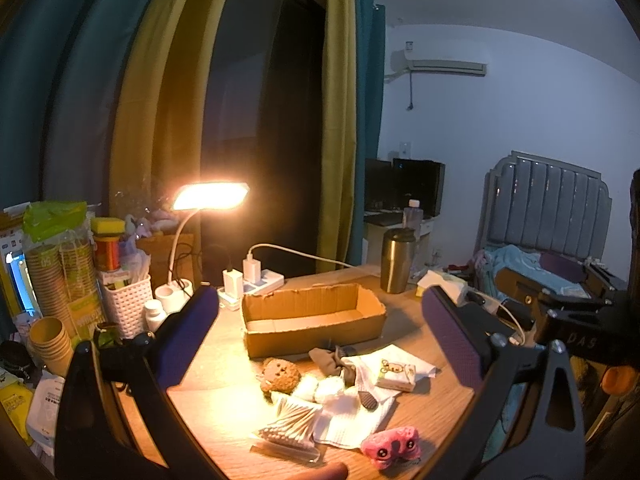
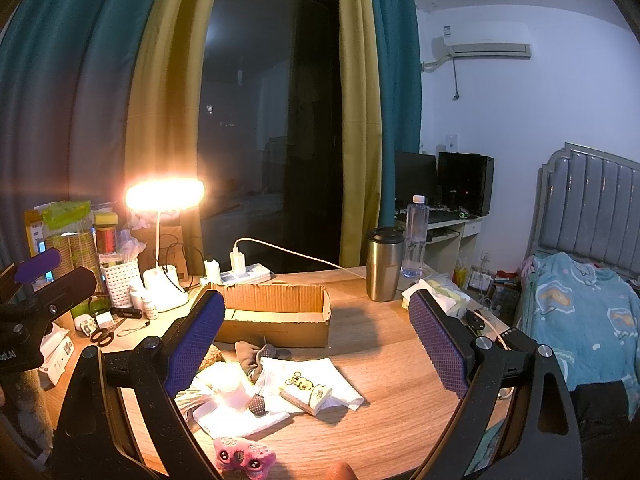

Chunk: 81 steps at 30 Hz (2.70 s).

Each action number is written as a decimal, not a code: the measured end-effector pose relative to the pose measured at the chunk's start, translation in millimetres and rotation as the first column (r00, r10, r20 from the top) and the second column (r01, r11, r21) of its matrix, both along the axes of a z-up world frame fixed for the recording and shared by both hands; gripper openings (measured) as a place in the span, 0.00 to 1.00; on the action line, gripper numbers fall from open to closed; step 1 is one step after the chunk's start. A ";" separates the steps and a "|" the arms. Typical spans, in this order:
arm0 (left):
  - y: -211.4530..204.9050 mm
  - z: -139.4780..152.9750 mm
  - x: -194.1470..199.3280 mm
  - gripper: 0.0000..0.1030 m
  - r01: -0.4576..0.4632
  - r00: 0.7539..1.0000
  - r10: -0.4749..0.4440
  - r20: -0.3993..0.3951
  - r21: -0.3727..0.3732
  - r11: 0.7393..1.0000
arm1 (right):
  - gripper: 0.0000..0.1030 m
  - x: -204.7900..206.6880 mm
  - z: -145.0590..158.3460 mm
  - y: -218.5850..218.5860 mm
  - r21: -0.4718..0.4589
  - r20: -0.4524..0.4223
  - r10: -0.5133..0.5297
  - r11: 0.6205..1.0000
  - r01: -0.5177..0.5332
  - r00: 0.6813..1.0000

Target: Organize soft objects

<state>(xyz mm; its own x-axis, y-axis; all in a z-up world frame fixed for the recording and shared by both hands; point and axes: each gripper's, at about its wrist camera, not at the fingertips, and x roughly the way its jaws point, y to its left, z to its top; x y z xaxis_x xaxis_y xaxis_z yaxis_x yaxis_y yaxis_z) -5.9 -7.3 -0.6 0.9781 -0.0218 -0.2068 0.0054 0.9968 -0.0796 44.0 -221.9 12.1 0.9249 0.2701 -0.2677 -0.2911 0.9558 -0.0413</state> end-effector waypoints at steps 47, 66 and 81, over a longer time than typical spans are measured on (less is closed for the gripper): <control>36.0 -115.1 37.9 0.99 -0.045 0.940 0.026 -0.340 -0.048 0.998 | 0.92 31.9 -138.4 61.4 -0.109 -0.386 0.127 0.977 -0.182 0.914; 34.7 -174.9 76.5 0.99 -0.041 0.851 0.029 -0.524 -0.011 0.999 | 0.48 64.0 -185.1 54.5 -0.032 -0.539 0.187 0.970 -0.242 0.821; 17.2 -187.1 134.8 0.81 -0.025 0.778 0.052 -0.626 0.051 0.998 | 0.35 98.2 -161.8 20.0 0.050 -0.465 0.222 0.973 -0.225 0.857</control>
<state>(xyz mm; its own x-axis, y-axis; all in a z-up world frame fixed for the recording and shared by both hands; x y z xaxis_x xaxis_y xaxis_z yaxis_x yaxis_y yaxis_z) 128.9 9.9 -187.7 0.6316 0.0337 -0.7745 -0.0711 0.9974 -0.0146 142.2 -201.8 -149.6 0.6080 0.4513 -0.6532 -0.4833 0.8631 0.1465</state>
